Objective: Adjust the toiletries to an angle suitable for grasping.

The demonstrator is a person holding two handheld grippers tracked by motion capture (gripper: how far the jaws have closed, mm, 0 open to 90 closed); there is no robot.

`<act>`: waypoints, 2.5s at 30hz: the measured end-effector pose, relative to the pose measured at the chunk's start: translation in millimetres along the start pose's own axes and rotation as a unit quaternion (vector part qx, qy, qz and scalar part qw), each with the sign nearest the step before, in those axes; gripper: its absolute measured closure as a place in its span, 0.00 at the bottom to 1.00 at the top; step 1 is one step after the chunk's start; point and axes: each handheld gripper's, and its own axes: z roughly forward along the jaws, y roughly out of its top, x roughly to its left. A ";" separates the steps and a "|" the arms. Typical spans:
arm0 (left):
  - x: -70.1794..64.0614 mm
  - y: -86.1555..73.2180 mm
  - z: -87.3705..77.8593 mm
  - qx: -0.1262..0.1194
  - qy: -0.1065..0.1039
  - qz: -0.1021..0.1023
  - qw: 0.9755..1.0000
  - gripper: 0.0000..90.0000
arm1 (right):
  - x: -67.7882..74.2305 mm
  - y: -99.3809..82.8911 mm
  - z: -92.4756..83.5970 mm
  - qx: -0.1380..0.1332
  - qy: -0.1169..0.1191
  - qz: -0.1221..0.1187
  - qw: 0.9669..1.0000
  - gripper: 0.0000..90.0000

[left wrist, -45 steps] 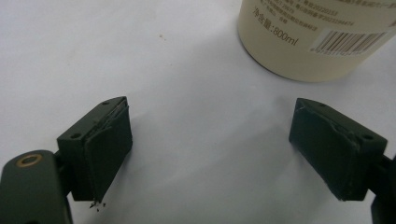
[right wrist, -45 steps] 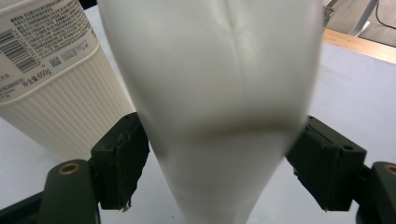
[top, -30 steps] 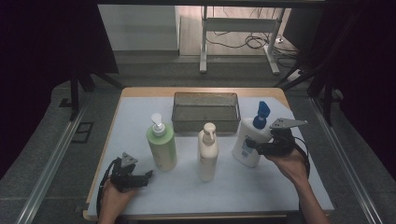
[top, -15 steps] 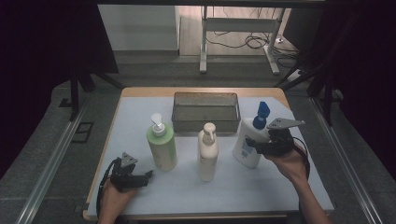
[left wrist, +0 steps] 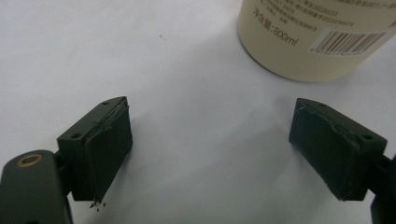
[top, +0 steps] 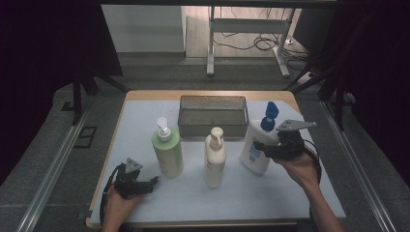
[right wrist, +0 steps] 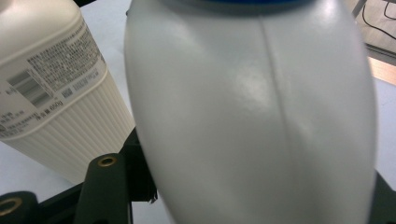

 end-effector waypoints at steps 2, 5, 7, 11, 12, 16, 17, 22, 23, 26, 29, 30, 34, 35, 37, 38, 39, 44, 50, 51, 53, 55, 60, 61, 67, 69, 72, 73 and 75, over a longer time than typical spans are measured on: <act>0.0 0.0 0.0 0.000 0.000 0.000 1.000 0.15 | 1.0 2.9 -0.8 -0.001 0.000 0.000 1.000 0.45; 0.0 0.0 0.0 0.000 0.000 0.000 1.000 0.15 | 3.2 9.5 -2.6 -0.002 0.000 -0.001 1.000 0.45; 0.0 0.1 0.0 0.000 0.000 0.000 1.000 0.15 | 4.5 13.5 -3.9 -0.003 0.000 0.000 1.000 0.45; 0.0 0.1 -0.1 0.001 0.000 0.000 1.000 0.15 | 7.6 22.3 -5.4 -0.005 -0.002 0.000 1.000 0.45; 0.0 0.1 -0.1 0.001 0.000 0.000 1.000 0.15 | 7.6 22.3 -5.4 -0.005 -0.002 0.000 1.000 0.45; 0.2 0.1 -0.1 0.001 -0.001 0.000 1.000 0.15 | 10.9 32.0 -4.8 -0.007 0.004 0.001 1.000 0.45; 0.1 0.1 -0.1 0.001 0.000 0.000 1.000 0.15 | 11.5 33.7 -4.3 -0.008 0.006 0.000 1.000 0.45; 0.3 0.1 -0.2 0.001 -0.001 0.001 1.000 0.15 | 14.1 40.2 -2.6 -0.007 0.010 -0.003 1.000 0.45; 0.2 0.1 -0.2 0.001 -0.001 0.000 1.000 0.15 | 15.2 43.5 -1.8 -0.009 0.010 -0.003 1.000 0.45; 0.1 0.1 -0.1 0.001 -0.001 0.000 1.000 0.15 | 16.0 47.2 -1.2 -0.010 0.011 -0.003 1.000 0.45; 0.2 0.1 -0.1 0.001 -0.001 0.000 1.000 0.15 | 17.7 55.4 -0.4 -0.014 0.014 -0.005 1.000 0.45; 0.1 0.1 -0.1 0.001 -0.001 0.000 1.000 0.15 | 18.0 57.4 0.0 -0.015 0.013 -0.006 1.000 0.45; 0.1 0.1 -0.2 0.001 -0.001 0.000 1.000 0.15 | 19.1 63.5 1.9 -0.016 0.013 -0.008 1.000 0.45; 0.2 0.1 -0.1 0.001 -0.001 0.000 1.000 0.15 | 19.3 65.4 2.6 -0.016 0.012 -0.009 1.000 0.45; 0.1 0.1 -0.2 0.001 -0.001 0.000 1.000 0.15 | 19.5 69.1 4.0 -0.018 0.011 -0.011 1.000 0.45; 0.1 0.1 -0.2 0.001 -0.001 -0.001 1.000 0.15 | 19.7 71.0 4.6 -0.018 0.010 -0.010 1.000 0.45; 0.2 0.1 -0.1 0.001 -0.001 0.000 1.000 0.15 | 19.9 74.5 5.8 -0.019 0.010 -0.011 1.000 0.45; 0.1 0.1 -0.1 0.000 0.000 0.000 1.000 0.15 | 20.0 80.8 7.4 -0.021 0.013 -0.009 1.000 0.45; 0.2 0.1 -0.2 0.001 -0.001 0.000 1.000 0.15 | 18.1 91.0 10.4 -0.028 0.013 -0.003 1.000 0.45; 0.1 0.1 -0.1 0.001 -0.001 0.000 1.000 0.15 | 17.5 92.5 11.0 -0.028 0.014 -0.002 0.999 0.45; 0.1 0.1 -0.1 0.001 -0.001 0.000 1.000 0.15 | 16.6 95.6 12.9 -0.028 0.015 0.001 0.999 0.45; 0.1 0.2 -0.1 0.001 -0.001 0.000 1.000 0.15 | 16.3 99.0 15.1 -0.027 0.013 0.001 1.000 0.45; 0.2 0.2 -0.1 0.001 -0.001 0.000 1.000 0.15 | 17.7 106.7 20.9 -0.028 0.010 -0.003 1.000 0.45; 0.1 0.2 -0.1 0.001 -0.001 0.000 1.000 0.15 | 17.9 108.6 22.5 -0.028 0.010 -0.004 1.000 0.45; 0.1 0.2 0.0 0.001 -0.001 0.000 1.000 0.15 | 16.8 121.0 32.8 -0.030 0.010 -0.001 1.000 0.45; 0.2 0.2 0.0 0.001 -0.001 0.000 1.000 0.15 | 16.0 124.1 35.3 -0.032 0.008 -0.001 0.999 0.45; 0.2 0.2 0.0 0.001 -0.001 0.000 1.000 0.15 | 15.3 127.2 38.0 -0.033 0.006 -0.002 0.999 0.45; 0.1 0.2 0.0 0.001 -0.001 0.000 1.000 0.15 | 14.9 128.7 39.2 -0.033 0.005 0.000 0.999 0.45; 0.1 0.2 -0.1 0.001 -0.001 0.000 1.000 0.15 | 14.0 133.0 43.4 -0.035 0.003 0.001 0.999 0.45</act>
